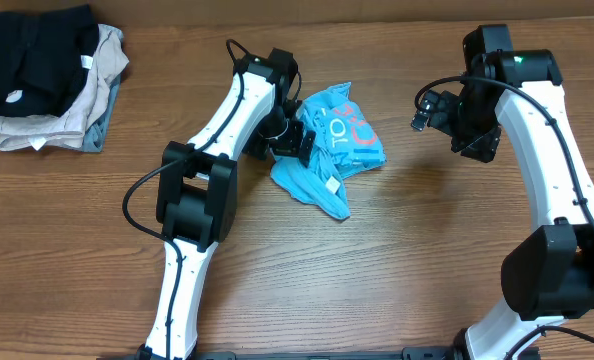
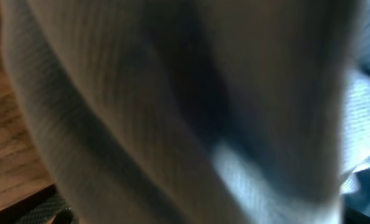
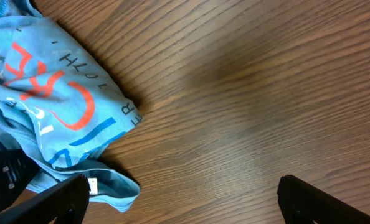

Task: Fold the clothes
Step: 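Grasp the blue shirt bundle with the left gripper and lift it, then carry the bundle left and place it on the clothes stack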

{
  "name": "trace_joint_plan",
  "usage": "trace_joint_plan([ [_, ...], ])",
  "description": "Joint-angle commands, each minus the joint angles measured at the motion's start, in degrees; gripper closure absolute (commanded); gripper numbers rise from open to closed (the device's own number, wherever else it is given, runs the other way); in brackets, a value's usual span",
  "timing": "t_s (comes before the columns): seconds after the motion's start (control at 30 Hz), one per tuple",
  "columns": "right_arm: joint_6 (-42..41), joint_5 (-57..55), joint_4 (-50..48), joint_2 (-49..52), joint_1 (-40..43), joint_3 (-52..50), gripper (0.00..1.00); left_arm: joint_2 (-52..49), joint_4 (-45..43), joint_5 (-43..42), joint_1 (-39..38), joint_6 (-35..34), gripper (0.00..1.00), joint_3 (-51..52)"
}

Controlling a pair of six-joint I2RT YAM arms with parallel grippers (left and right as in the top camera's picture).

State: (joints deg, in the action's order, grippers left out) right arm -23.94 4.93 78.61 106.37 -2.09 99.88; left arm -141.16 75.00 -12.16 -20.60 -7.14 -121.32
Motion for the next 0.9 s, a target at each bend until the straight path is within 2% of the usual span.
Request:
trace_joint_plan([
  [0.0, 0.3, -0.3, -0.5, -0.6, -0.1, 1.0, 0.0, -0.1, -1.8, 2.3, -0.1, -0.8, 0.04, 2.8],
  [0.07, 0.3, -0.2, -0.5, -0.6, -0.2, 1.0, 0.0, -0.1, -4.5, 2.4, -0.1, -0.8, 0.14, 4.7],
  [0.13, 0.3, -0.1, -0.5, -0.6, -0.5, 1.0, 0.0, -0.1, -7.3, 2.6, 0.0, -0.8, 0.37, 6.2],
  [0.2, 0.3, -0.1, -0.6, -0.6, -0.6, 1.0, 0.0, -0.1, -10.9, 3.0, 0.1, -0.8, 0.76, 7.4],
  [0.23, 0.3, -0.1, -0.7, -0.6, -0.6, 1.0, 0.0, -0.1, -11.8, 3.2, 0.1, -0.8, 0.81, 7.6],
  [0.27, 0.3, -0.1, -0.7, -0.6, -0.6, 1.0, 0.0, -0.1, -13.6, 3.9, 0.1, -0.8, 0.96, 7.7],
  [0.4, 0.3, -0.1, -0.7, -0.6, -0.6, 1.0, 0.0, -0.1, -15.7, 5.2, 0.2, -0.8, 0.96, 7.1],
  [0.53, 0.3, -0.1, -0.8, -0.6, -0.6, 1.0, 0.0, 0.7, -10.9, 3.4, 2.0, -0.2, 0.96, 2.4],
  [0.67, 0.3, -0.1, -1.3, -0.6, -0.6, 1.0, 0.0, 2.3, -3.0, -3.2, 6.1, 3.5, 0.96, -7.8],
  [0.87, 0.3, -0.1, -2.1, -0.6, -0.6, 0.9, 0.0, 4.1, 3.9, -15.1, 14.1, 3.7, 0.96, -26.5],
])
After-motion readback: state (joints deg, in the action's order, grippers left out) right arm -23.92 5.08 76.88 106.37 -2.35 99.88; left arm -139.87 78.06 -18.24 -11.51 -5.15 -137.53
